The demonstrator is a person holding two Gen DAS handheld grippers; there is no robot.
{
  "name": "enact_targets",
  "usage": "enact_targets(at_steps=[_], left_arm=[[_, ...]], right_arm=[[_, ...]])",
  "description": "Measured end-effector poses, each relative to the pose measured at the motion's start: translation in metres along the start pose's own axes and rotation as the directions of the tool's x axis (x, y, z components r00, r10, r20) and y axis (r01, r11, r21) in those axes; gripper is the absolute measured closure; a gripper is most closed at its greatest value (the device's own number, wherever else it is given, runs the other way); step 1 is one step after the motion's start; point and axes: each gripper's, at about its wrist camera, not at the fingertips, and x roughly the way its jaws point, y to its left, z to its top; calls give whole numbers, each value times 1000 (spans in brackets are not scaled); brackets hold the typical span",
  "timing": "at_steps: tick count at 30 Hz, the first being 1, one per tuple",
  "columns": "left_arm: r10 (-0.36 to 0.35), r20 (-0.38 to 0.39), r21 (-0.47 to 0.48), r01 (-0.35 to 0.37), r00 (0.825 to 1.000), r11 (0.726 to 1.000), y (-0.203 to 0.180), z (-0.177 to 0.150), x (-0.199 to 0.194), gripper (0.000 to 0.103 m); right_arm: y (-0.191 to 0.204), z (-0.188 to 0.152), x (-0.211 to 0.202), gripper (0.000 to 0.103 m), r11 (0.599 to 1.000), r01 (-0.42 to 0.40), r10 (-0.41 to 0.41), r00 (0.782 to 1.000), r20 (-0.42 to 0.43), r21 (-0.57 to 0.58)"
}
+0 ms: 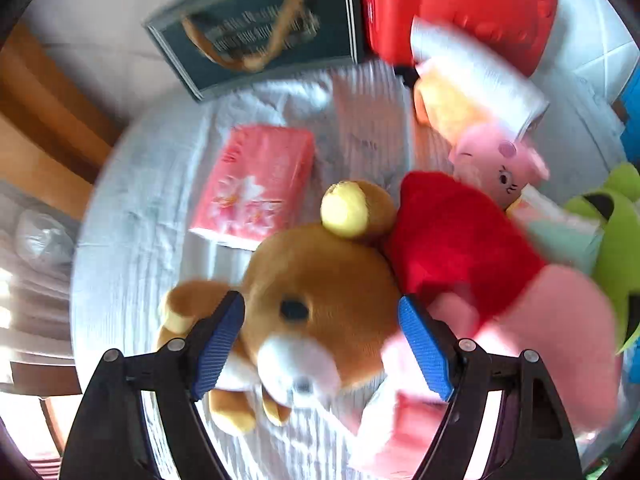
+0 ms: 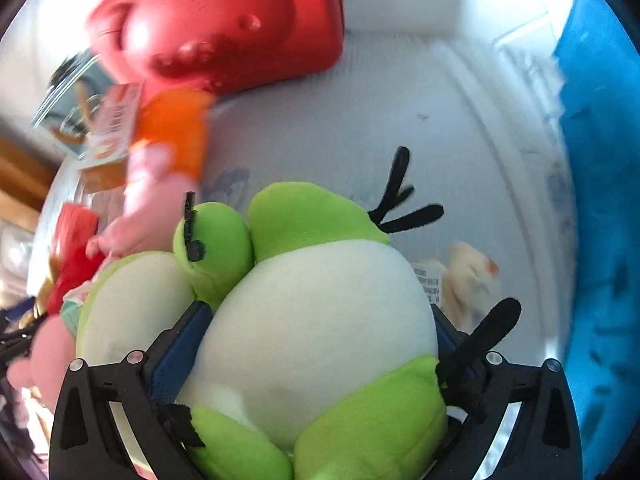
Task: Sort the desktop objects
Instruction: 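Grasp the green frog plush with both tools from the pile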
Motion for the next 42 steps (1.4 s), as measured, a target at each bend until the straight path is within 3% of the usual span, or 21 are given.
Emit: enact_targets(at_steps=[5,11,14,17,20,23,27,31,35,39,42], left_arm=[[-71,154,-99,87,985,991,0,-44,-51,24],[-86,152,-164,111,985,980,-16,-82,-52,24],[-91,215,-124,120,972,985,-31,-89,-70,24],[-137,294,-54,160,946,986,-56,-82,-93,24],[-199,317,31,200,927,979,-89,-68,-100,24],[-278,285,116,255,918,960,-121,-55,-90,24],[-322,180,208,284,930,936,-153,-53,-65,24],[-334,102,228,305,937,925,-166,-49,-35,24],[-270,107,321,224,957,920,-186,-46,-21,23],[-253,140,363,188,957,912,-198,-47,-12,25],[-258,182,397,169,949,902,-203,-52,-15,36]], right_arm=[[-6,-46,-36,0,998,-59,58,997,51,19],[11,-82,-44,0,994,-100,101,994,34,-54],[7,-90,-36,0,991,-127,128,991,28,-41],[5,-95,-38,3,990,-129,132,990,49,-62],[8,-99,-42,7,987,-127,135,988,72,-103],[8,-103,-43,9,981,-128,142,986,91,-144],[5,-105,-41,13,976,-126,147,983,110,-177],[-1,-102,-27,18,981,-106,121,989,85,-164],[1,-104,-13,18,980,-81,91,995,45,-183],[-3,-106,2,27,984,-70,75,997,26,-163],[1,-105,3,36,984,-26,37,998,53,-179]])
